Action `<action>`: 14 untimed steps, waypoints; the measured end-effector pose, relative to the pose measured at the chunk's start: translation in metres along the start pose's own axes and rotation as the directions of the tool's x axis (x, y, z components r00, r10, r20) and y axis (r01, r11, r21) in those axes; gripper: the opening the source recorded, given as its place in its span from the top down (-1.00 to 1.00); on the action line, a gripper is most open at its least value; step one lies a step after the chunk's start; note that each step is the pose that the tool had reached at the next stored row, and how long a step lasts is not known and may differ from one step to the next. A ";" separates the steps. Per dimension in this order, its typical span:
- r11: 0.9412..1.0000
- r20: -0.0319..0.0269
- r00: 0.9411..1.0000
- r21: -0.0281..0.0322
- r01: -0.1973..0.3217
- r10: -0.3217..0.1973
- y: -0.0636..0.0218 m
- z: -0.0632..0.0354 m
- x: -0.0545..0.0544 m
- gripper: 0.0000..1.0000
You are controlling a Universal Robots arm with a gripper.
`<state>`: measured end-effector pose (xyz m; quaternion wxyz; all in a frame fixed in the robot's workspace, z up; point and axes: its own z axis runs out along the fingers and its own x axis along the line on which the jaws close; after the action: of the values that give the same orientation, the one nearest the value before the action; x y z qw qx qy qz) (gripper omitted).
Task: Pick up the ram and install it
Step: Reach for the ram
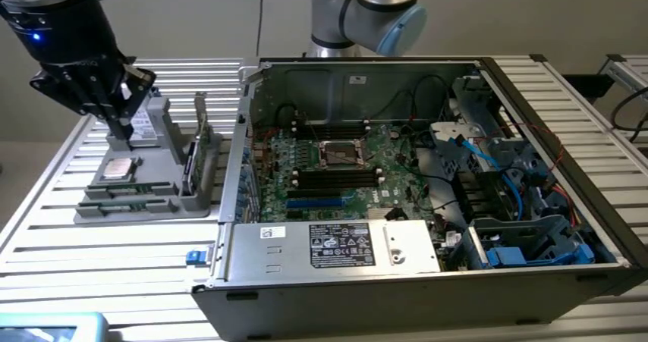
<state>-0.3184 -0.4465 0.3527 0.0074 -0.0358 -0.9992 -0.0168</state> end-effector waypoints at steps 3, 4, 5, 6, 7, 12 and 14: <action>1.000 0.000 1.000 0.000 0.000 0.000 -0.0004 0.0014 0.005 0.79; 1.000 0.000 1.000 0.000 0.001 -0.001 -0.0006 0.0018 0.007 0.79; 1.000 0.000 1.000 0.000 0.002 -0.002 -0.0007 0.0023 0.009 0.79; 1.000 0.000 1.000 0.000 0.003 -0.003 -0.0008 0.0030 0.010 0.79; 1.000 0.000 1.000 0.000 0.005 -0.005 -0.0010 0.0036 0.012 0.79; 1.000 -0.001 1.000 0.001 0.021 -0.021 0.0000 0.0075 0.020 0.79; 1.000 -0.001 1.000 0.001 0.030 -0.030 0.0013 0.0085 0.022 0.79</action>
<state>-0.3406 -0.4433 0.3446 0.0078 -0.0206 -0.9996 -0.0163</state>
